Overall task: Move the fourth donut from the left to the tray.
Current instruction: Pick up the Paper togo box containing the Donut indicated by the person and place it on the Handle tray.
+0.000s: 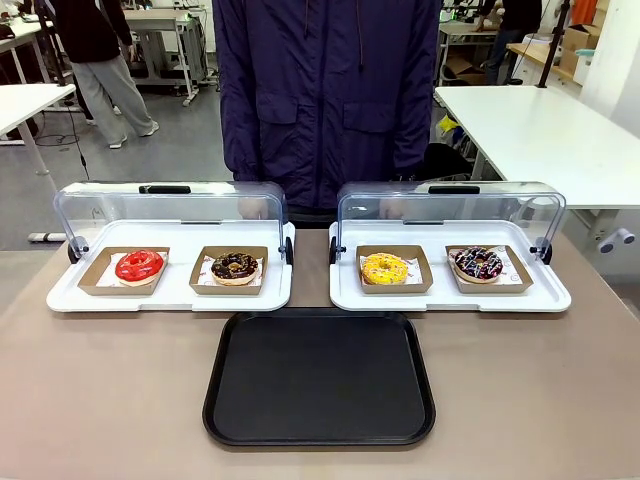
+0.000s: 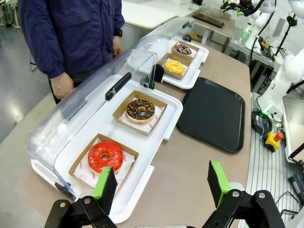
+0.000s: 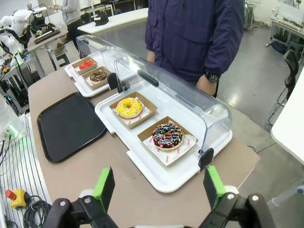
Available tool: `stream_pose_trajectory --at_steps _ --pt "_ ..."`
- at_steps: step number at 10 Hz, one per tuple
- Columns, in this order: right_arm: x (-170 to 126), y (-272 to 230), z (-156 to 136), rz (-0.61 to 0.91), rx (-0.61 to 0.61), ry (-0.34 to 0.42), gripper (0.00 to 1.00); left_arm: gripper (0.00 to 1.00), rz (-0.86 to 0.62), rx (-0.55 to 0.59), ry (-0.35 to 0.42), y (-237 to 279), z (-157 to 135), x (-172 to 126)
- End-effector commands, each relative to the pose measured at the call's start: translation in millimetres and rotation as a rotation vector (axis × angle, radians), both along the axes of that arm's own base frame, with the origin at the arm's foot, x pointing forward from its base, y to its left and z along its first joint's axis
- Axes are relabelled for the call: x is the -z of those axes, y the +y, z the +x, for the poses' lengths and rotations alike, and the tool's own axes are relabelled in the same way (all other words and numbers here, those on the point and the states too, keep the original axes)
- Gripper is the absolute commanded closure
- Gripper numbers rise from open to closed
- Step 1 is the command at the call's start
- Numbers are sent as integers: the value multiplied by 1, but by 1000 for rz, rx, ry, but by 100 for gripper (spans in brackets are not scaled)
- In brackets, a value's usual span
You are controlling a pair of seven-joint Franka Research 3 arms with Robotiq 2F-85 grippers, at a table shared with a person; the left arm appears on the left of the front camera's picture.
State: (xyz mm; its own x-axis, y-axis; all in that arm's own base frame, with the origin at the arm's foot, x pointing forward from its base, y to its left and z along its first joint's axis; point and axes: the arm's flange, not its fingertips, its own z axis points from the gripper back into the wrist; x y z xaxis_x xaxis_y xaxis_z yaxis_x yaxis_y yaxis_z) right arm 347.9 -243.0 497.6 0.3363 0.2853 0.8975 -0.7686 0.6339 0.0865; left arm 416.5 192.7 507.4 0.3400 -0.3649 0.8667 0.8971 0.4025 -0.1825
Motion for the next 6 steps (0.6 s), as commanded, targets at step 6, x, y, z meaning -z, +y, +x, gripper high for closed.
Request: stream_pose_trajectory --at_steps 6 --pt "0 -2 4 8 -6 -39 0 0 -2 6 1 0 0 -3"
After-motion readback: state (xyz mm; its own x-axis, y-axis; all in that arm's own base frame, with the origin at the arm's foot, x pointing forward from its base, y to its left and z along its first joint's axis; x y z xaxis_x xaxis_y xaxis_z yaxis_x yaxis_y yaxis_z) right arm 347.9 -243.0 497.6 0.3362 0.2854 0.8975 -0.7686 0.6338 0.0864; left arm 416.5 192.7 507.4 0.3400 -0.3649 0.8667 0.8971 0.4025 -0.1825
